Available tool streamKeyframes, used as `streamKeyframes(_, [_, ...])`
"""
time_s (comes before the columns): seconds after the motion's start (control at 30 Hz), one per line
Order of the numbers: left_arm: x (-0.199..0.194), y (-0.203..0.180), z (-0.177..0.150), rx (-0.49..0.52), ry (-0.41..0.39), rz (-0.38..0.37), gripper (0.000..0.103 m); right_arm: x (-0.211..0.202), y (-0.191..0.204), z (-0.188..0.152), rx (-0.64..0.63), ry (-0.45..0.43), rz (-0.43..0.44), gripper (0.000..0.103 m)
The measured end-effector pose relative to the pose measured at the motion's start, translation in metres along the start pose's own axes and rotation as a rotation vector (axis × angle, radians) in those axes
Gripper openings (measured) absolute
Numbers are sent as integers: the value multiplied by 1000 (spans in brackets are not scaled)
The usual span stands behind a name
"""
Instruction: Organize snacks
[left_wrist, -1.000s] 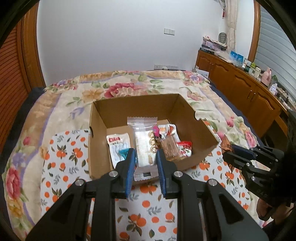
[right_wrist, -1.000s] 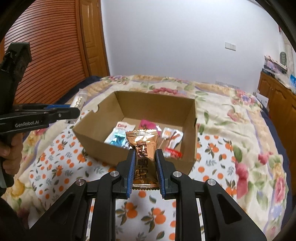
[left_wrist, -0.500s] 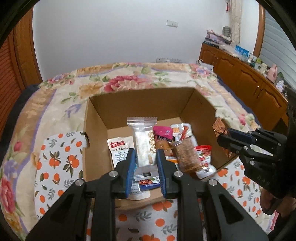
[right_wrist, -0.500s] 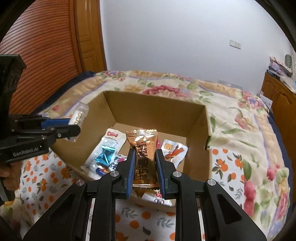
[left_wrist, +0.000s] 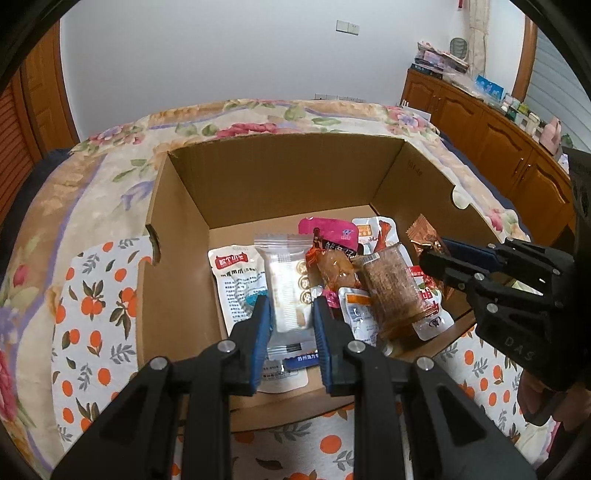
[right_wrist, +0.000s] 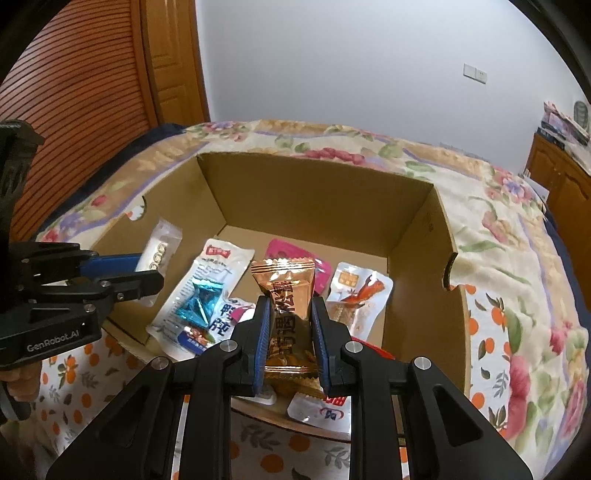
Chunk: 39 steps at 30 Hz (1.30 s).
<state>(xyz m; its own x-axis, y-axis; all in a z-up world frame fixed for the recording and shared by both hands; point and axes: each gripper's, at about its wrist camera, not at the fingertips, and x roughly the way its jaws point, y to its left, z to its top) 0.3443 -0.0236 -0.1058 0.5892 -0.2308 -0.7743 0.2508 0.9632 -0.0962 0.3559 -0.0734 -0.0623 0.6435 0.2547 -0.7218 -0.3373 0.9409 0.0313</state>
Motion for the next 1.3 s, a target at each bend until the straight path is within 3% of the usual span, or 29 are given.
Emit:
streamKeyframes(0.33, [4,3,-6,-4,9,13,22,7,-6,-9,28,20,-4,22])
streamKeyframes(0.47, [3,4,-4,-10,0,17,23,8,-7,-11,33,27,-8,31])
streamKeyframes(0.53, [1,4,-3,-9,-5,19,26,6,-6,-11,33,22,-10,33])
streamKeyframes(0.6, [0,6,-3,-13,-11,16,37,5,-6,-11,35,19,-7,33])
streamKeyframes(0.7, [-5,7,-3,-25,-25,21,38,0,-5,-11,33,12,-7,33])
streamKeyframes(0.97, [-36,6,-10,-41,-50,26,39,-35,1,-15,36,-9,-8,33])
streamKeyframes(1.3, [-102,-16,-31,-15,-113,58,41,-106,9,-23,49,-54,-15,35])
